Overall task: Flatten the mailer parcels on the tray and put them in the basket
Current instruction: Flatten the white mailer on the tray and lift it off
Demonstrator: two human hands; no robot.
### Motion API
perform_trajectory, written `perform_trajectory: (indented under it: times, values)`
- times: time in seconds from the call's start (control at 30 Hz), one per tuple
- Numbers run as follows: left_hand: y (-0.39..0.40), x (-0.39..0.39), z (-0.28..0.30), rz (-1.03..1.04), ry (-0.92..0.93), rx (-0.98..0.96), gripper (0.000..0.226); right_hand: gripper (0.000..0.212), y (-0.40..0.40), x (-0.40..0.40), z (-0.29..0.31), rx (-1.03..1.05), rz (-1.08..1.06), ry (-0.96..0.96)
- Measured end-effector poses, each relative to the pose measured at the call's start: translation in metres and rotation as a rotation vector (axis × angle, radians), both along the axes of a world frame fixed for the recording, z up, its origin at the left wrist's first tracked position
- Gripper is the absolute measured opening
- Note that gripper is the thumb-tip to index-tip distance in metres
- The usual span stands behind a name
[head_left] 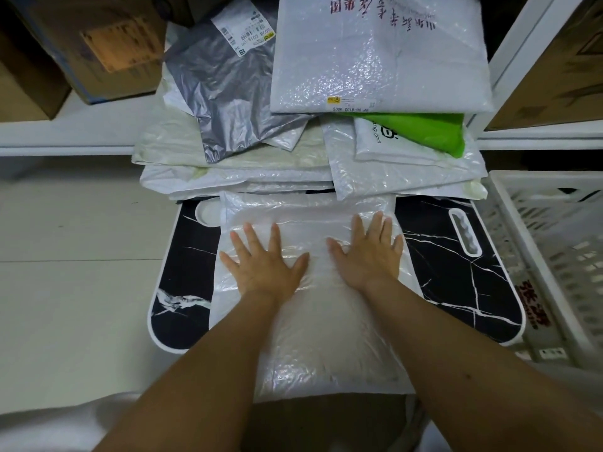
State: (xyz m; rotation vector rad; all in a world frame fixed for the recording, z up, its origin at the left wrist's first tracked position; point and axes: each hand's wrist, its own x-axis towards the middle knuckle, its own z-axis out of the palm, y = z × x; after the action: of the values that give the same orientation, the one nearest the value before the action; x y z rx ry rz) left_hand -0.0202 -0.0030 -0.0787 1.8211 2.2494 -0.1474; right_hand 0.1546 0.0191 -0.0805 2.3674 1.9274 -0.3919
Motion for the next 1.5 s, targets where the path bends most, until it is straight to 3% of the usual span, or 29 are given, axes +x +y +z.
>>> perform_trajectory:
  times: [0.2,0.47,0.67,0.8,0.87,1.03,1.17,1.4,1.5]
  values:
    - [0.000,-0.003,-0.003,0.101,-0.024,0.038,0.083,0.099,0.003,0.007,0.002,-0.032,-0.167,0.020]
    - [0.003,-0.013,-0.003,0.178,-0.143,0.141,0.062,0.069,0.001,0.020,0.002,0.025,-0.214,0.083]
    - [-0.018,-0.019,0.011,0.110,-0.089,0.299,0.049,0.053,-0.015,0.025,0.015,0.119,-0.311,0.177]
    - [-0.040,0.001,0.025,-0.049,-0.086,0.241,0.053,0.057,-0.051,-0.005,0.034,0.137,-0.412,0.109]
    - [-0.043,0.004,0.028,-0.110,-0.104,0.174,0.052,0.063,-0.078,-0.026,0.042,0.122,-0.477,0.167]
    - [-0.039,-0.005,0.022,-0.196,-0.063,-0.075,0.058,0.070,-0.151,-0.084,0.027,0.175,-0.358,0.137]
    - [-0.049,0.002,0.033,-0.123,0.099,-0.101,0.061,0.061,-0.154,-0.068,0.024,0.135,-0.370,0.096]
    - [-0.062,0.019,0.046,-0.019,0.147,-0.335,0.060,0.047,-0.098,-0.038,0.045,-0.161,0.249,0.077]
    - [-0.056,0.014,0.045,-0.020,0.166,-0.371,0.059,0.051,-0.078,-0.032,0.052,-0.236,0.321,0.075]
